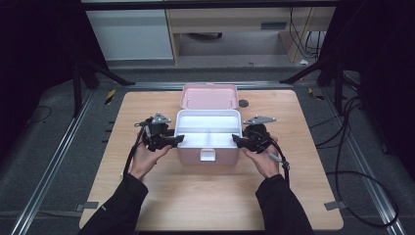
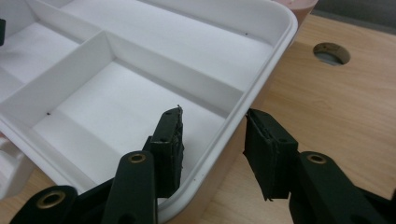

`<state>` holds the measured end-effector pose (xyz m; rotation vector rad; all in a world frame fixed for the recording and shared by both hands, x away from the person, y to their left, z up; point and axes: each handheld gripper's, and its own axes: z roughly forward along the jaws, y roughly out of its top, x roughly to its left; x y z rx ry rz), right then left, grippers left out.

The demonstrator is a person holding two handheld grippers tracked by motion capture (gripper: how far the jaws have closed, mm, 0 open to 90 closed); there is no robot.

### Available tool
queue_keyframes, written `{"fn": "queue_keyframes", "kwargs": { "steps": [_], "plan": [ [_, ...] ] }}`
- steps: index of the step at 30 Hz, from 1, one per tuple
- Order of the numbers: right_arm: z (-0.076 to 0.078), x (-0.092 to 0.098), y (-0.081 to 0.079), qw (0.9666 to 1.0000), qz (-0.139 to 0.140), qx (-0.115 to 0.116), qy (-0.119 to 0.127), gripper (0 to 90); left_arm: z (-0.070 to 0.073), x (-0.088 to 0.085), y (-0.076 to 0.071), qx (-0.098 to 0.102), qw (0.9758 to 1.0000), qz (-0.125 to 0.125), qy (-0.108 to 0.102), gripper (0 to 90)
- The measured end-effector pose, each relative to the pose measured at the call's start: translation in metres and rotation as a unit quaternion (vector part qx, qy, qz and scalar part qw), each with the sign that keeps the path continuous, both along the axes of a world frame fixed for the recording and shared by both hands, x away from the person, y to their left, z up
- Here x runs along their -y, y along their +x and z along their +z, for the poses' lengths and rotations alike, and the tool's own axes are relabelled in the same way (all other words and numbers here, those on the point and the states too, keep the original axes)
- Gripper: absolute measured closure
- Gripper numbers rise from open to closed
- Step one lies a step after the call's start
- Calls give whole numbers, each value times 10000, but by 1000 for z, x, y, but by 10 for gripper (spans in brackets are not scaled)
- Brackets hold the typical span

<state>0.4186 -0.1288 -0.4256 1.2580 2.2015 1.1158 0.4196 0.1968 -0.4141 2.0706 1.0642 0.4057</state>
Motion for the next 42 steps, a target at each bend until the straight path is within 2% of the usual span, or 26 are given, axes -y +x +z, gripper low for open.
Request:
{"fn": "queue_keyframes", "kwargs": {
  "steps": [6, 11, 12, 13, 14, 15, 16, 17, 18, 19, 20, 22, 23, 25, 27, 28, 30, 31, 33, 34, 36, 38, 40, 41, 42],
  "plan": [
    [2, -8, -7, 9999, -4, -50, -110, 573, 0, -4, -5, 26, 10000, 1, 53, 531],
    [4, -9, -8, 9997, 85, -25, -214, 557, -1, -2, -6, 55, 9997, -87, 205, 505],
    [4, -9, -8, 9995, 131, 45, -288, 539, -1, -3, -6, 146, 9995, -166, 234, 489],
    [4, -9, -8, 9995, 131, 45, -288, 539, -1, -3, -6, 146, 9995, -166, 234, 478],
    [8, -5, -8, 9996, 166, 191, -158, 478, 1, -4, -6, 179, 9993, -229, 231, 460],
    [9, -3, -8, 9995, 167, 250, -114, 462, 6, -6, -5, 301, 9989, -268, 245, 446],
    [9, -3, -8, 9995, 167, 250, -114, 462, 6, -6, -5, 301, 9989, -268, 245, 436],
    [15, 4, -8, 9990, 177, 416, -15, 433, 13, -10, -3, 378, 9984, -315, 262, 426],
    [17, 6, -7, 9988, 189, 458, -7, 419, 17, -12, -2, 440, 9982, -335, 251, 422],
    [17, 6, -7, 9988, 189, 458, -7, 419, 17, -12, -2, 440, 9982, -335, 251, 423],
    [24, 10, -6, 9979, 272, 594, 34, 407, 24, -16, 2, 482, 9977, -405, 256, 423],
    [30, 12, -4, 9968, 378, 702, 49, 406, 30, -18, 6, 567, 9967, -498, 311, 423],
    [30, 12, -4, 9968, 378, 702, 49, 406, 30, -18, 6, 567, 9967, -498, 311, 426],
    [40, 11, 1, 9950, 533, 834, -104, 408, 38, -20, 14, 625, 9950, -623, 469, 433],
    [43, 10, 3, 9946, 577, 844, -178, 407, 40, -20, 16, 593, 9949, -682, 441, 436],
    [48, 9, 9, 9933, 753, 838, -272, 441, 42, -21, 21, 611, 9940, -820, 388, 436],
    [50, 8, 11, 9931, 811, 789, -317, 442, 42, -21, 24, 590, 9935, -875, 438, 436],
    [52, 5, 16, 9902, 990, 837, -519, 457, 43, -21, 29, 565, 9925, -982, 464, 446],
    [54, 2, 20, 9890, 1161, 712, -570, 465, 43, -20, 34, 537, 9906, -1156, 494, 452],
    [54, 1, 22, 9874, 1246, 761, -617, 479, 43, -20, 36, 501, 9892, -1249, 573, 458],
    [55, -2, 27, 9850, 1454, 644, -664, 483, 43, -18, 40, 452, 9857, -1460, 713, 483],
    [56, -4, 31, 9812, 1628, 709, -752, 495, 44, -16, 43, 368, 9822, -1609, 892, 494],
    [57, -7, 35, 9786, 1780, 559, -872, 518, 44, -14, 46, 310, 9788, -1777, 965, 515],
    [57, -7, 35, 9786, 1780, 559, -872, 518, 44, -14, 46, 310, 9788, -1777, 965, 522],
    [57, -9, 40, 9739, 1946, 544, -1030, 544, 44, -10, 48, 243, 9740, -1960, 1110, 528]
  ]
}}
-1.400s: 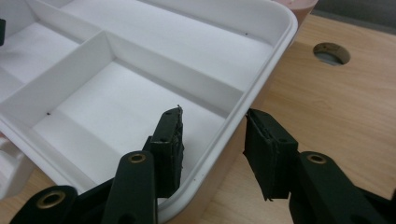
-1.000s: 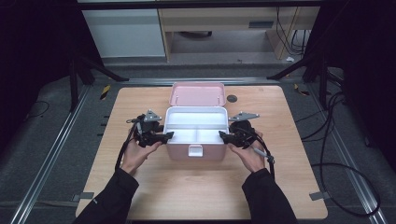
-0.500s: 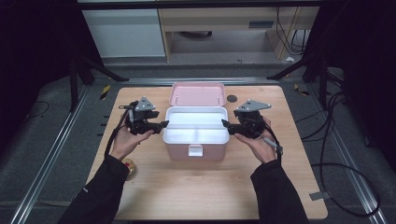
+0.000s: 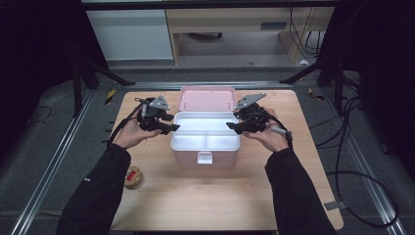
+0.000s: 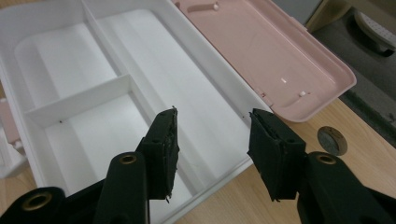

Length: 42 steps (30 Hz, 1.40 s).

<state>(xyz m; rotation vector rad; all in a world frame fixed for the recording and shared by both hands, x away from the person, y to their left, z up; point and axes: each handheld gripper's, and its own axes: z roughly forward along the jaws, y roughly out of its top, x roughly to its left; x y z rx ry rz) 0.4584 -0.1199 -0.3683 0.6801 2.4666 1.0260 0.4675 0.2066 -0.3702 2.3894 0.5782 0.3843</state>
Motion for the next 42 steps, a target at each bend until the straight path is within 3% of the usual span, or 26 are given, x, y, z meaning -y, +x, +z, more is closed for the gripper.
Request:
{"fn": "queue_keyframes", "kwargs": {
  "steps": [3, 5, 7, 13, 15, 22, 23, 24, 27, 28, 29, 31, 37, 39, 42],
  "plan": [
    [0, -2, 6, 9993, 294, -71, -233, 574, 0, 6, 1, -51, 9995, -267, 168, 544],
    [-1, -3, 9, 9979, 540, -240, -254, 603, -1, 8, 2, -70, 9991, -368, 197, 553],
    [-2, -6, 12, 9958, 746, -279, -450, 626, -5, 14, 4, -168, 9974, -543, 451, 567],
    [-8, -14, 18, 9852, 1142, -609, -1127, 672, -6, 22, 10, -241, 9944, -711, 745, 642],
    [-10, -17, 19, 9811, 1196, -716, -1344, 695, -6, 28, 13, -325, 9908, -844, 1007, 652],
    [-18, -18, 27, 9758, 1358, -926, -1443, 804, -13, 39, 21, -502, 9834, -1016, 1416, 717],
    [-19, -19, 28, 9752, 1393, -919, -1455, 804, -13, 39, 21, -502, 9834, -1016, 1416, 719],
    [-20, -19, 29, 9742, 1415, -953, -1474, 806, -12, 41, 23, -562, 9813, -1069, 1499, 724],
    [-19, -23, 31, 9695, 1491, -1014, -1662, 810, -12, 40, 26, -618, 9793, -1198, 1511, 732],
    [-19, -23, 31, 9695, 1491, -1014, -1662, 810, -12, 40, 26, -618, 9793, -1198, 1511, 737],
    [-17, -27, 32, 9638, 1561, -1068, -1878, 813, -12, 40, 27, -668, 9785, -1260, 1488, 748],
    [-17, -29, 34, 9617, 1594, -1126, -1923, 818, -12, 39, 28, -726, 9771, -1321, 1499, 765],
    [-15, -32, 39, 9548, 1714, -1286, -2061, 839, -9, 46, 30, -814, 9669, -1495, 1902, 821],
    [-15, -33, 41, 9529, 1727, -1352, -2094, 843, -9, 47, 31, -828, 9658, -1526, 1928, 825],
    [-14, -32, 42, 9523, 1772, -1392, -2059, 849, -9, 44, 33, -888, 9667, -1571, 1816, 831]
  ]
}}
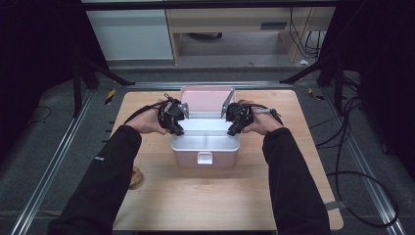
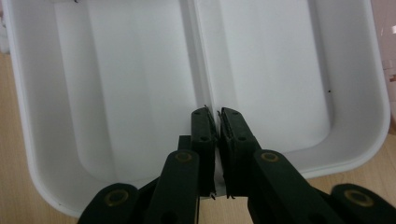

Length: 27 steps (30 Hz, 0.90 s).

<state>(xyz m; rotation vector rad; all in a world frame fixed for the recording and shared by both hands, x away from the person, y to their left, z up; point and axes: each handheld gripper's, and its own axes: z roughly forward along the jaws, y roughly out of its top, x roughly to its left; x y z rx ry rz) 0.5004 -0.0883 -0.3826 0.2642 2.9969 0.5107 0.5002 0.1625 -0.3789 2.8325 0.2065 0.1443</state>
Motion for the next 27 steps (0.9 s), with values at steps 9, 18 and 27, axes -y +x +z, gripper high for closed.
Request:
{"fn": "queue_keyframes", "kwargs": {
  "steps": [9, 18, 27],
  "plan": [
    [12, -2, -3, 9999, 104, 34, -25, 870, 13, -3, -1, 118, 9999, -8, -16, 839],
    [59, -1, -28, 9987, 227, 431, 156, 874, 59, -11, -29, 375, 9989, -164, -210, 849],
    [78, -4, -80, 9993, 303, 199, 135, 887, 77, -11, -79, 351, 9984, -424, -99, 851]
  ]
}}
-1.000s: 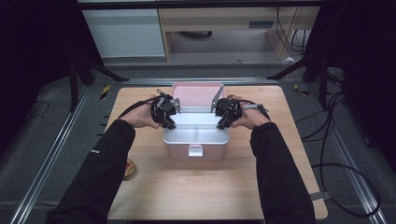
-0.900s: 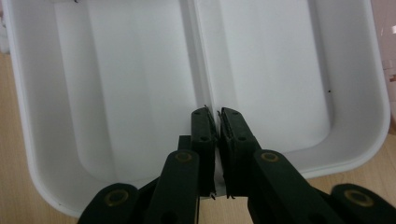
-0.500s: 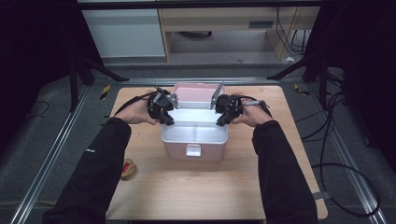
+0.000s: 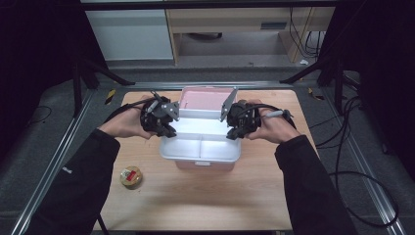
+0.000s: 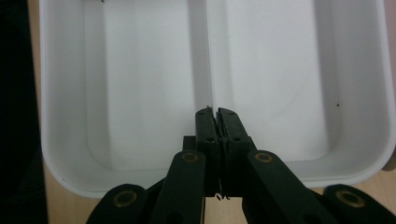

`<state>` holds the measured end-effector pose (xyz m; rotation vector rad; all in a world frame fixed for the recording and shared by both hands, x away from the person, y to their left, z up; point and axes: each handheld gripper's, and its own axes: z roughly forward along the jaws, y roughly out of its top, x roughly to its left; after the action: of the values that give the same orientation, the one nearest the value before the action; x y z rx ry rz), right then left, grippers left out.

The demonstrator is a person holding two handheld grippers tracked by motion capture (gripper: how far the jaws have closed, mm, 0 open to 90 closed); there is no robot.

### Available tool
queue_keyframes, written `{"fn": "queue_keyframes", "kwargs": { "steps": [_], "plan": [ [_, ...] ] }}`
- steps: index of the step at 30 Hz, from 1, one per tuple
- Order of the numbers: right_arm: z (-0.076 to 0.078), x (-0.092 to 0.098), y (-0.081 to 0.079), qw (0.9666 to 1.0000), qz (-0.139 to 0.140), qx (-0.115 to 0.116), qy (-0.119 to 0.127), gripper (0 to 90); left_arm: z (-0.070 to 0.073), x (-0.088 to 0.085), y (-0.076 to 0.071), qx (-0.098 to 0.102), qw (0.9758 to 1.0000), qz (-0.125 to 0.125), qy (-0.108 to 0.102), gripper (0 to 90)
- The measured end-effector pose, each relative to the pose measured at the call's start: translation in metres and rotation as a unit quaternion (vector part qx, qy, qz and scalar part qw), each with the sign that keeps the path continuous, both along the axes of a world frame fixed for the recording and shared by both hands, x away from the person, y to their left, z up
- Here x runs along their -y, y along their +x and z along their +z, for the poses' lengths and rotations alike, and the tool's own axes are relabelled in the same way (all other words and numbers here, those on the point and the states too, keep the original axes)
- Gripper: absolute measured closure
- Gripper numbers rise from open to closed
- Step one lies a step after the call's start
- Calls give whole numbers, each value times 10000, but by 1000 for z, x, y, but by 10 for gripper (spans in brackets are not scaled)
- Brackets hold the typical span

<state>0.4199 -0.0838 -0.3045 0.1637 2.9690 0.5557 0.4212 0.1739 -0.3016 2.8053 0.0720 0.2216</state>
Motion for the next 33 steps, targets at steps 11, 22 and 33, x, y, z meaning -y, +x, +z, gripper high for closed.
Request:
{"fn": "queue_keyframes", "kwargs": {
  "steps": [11, 22, 33],
  "plan": [
    [-20, -2, -61, 9995, 131, -264, 129, 893, -14, -2, -60, -184, 9996, -154, 145, 855],
    [-52, -3, -90, 9982, 247, -464, 276, 896, -49, -6, -91, -477, 9988, -68, 130, 856],
    [-119, -1, -102, 9967, 296, -697, 281, 897, -123, -2, -98, -865, 9962, 76, 80, 851]
  ]
}}
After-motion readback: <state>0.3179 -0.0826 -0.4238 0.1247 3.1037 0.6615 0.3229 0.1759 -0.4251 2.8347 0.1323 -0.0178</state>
